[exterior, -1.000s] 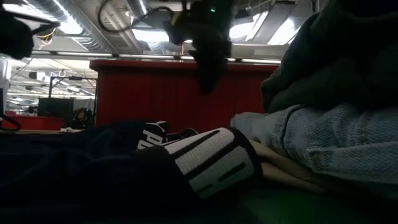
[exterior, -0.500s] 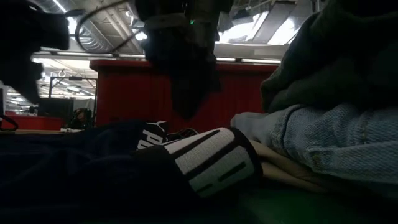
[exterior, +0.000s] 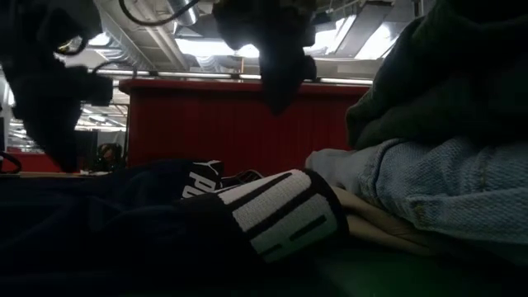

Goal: Fold Laundry from Bin
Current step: Fold the dark blue boxer

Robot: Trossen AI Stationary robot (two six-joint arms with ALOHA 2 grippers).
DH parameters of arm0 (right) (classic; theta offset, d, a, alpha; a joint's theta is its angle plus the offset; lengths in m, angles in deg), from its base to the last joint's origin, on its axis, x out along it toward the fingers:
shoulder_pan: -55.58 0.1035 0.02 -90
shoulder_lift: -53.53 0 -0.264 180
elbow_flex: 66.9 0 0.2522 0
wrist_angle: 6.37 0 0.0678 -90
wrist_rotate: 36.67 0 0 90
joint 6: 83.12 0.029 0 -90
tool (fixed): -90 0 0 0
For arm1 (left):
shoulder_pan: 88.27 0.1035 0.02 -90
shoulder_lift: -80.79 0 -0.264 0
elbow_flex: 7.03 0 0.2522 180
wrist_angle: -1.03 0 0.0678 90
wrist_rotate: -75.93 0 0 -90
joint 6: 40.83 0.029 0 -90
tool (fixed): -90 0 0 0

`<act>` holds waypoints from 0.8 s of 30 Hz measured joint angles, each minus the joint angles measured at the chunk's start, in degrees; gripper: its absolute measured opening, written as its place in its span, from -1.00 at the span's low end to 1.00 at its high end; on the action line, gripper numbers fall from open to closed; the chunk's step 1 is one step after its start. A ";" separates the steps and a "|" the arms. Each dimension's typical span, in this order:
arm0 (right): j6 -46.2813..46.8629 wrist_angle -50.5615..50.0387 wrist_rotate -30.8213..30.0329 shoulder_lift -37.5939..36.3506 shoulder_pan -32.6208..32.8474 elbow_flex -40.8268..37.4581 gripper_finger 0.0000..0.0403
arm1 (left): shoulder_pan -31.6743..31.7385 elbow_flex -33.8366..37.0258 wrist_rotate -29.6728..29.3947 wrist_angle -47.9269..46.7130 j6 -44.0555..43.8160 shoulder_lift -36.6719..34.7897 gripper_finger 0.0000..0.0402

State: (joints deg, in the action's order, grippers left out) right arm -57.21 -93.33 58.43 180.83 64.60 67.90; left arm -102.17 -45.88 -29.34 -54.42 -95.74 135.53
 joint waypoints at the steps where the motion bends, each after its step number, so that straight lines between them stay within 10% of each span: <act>1: -0.12 -0.02 -0.63 -0.06 0.47 0.00 -0.34 | 0.53 0.90 0.91 0.39 0.00 0.00 -0.28; 12: 8.04 16.07 3.11 0.14 1.14 -7.45 -0.34 | 1.46 8.35 1.65 5.50 -2.30 -0.31 -0.28; 24: 1.21 4.15 -1.27 -7.34 2.51 -9.78 -0.34 | 1.48 8.42 1.03 4.48 -3.04 -0.22 -0.28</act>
State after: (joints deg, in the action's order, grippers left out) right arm -56.00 -89.17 57.16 173.49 67.10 58.12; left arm -100.69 -37.46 -28.31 -49.94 -98.78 135.31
